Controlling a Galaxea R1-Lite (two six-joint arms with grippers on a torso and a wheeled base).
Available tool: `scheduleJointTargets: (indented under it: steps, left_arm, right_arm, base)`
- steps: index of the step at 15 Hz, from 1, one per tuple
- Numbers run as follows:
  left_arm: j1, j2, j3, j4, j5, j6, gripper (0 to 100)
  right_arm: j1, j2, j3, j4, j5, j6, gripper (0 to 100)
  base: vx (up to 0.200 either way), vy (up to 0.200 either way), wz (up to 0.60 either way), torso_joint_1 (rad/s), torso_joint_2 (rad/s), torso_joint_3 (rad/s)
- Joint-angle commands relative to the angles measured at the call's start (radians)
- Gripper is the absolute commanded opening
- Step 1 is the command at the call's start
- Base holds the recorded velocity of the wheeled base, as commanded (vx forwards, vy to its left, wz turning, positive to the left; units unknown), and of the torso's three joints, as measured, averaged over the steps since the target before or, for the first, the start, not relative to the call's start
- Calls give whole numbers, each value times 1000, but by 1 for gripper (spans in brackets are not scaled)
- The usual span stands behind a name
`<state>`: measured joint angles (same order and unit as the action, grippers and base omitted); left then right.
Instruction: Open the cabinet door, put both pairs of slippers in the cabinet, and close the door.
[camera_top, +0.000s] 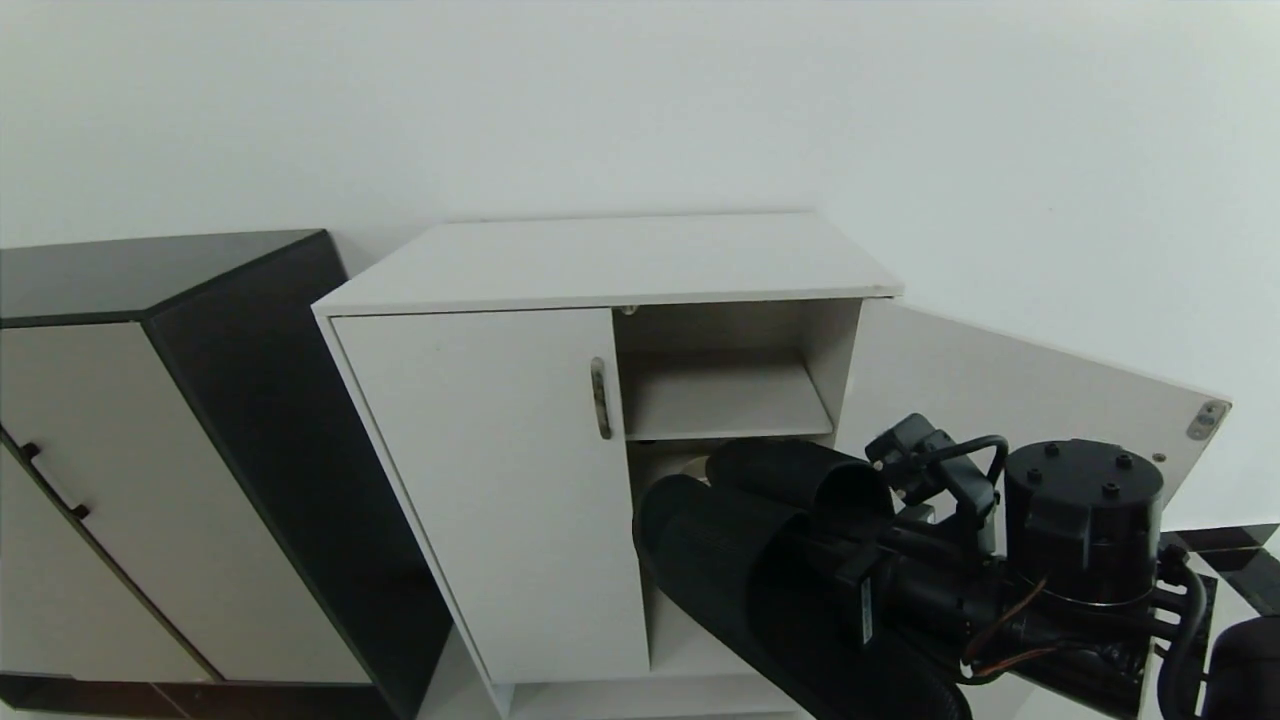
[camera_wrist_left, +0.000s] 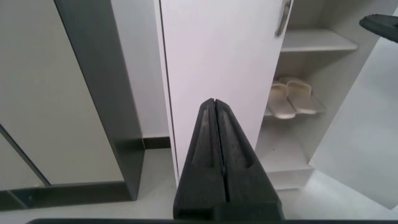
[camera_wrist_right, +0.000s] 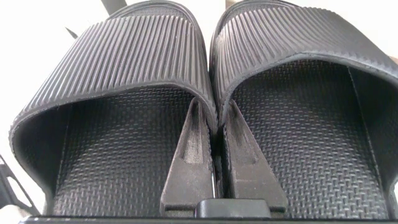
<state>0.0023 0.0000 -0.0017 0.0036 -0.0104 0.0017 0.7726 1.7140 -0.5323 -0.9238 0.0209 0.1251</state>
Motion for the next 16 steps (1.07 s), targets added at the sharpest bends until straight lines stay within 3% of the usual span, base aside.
scheduleJointTargets:
  steps: [1, 12, 16]
  left_arm:
    - [1, 0, 0, 1, 0, 0, 0]
    - [1, 0, 0, 1, 0, 0, 0]
    - [1, 0, 0, 1, 0, 0, 0]
  right_arm:
    - [1, 7, 5, -1, 2, 1, 0]
    - [-4, 25, 9, -6, 4, -1, 0]
    - [-4, 39, 15, -33, 2, -1, 0]
  base:
    - [0, 0, 0, -242, 491, 246]
    - [0, 0, 0, -223, 430, 210]
    - [0, 0, 0, -55, 196, 63]
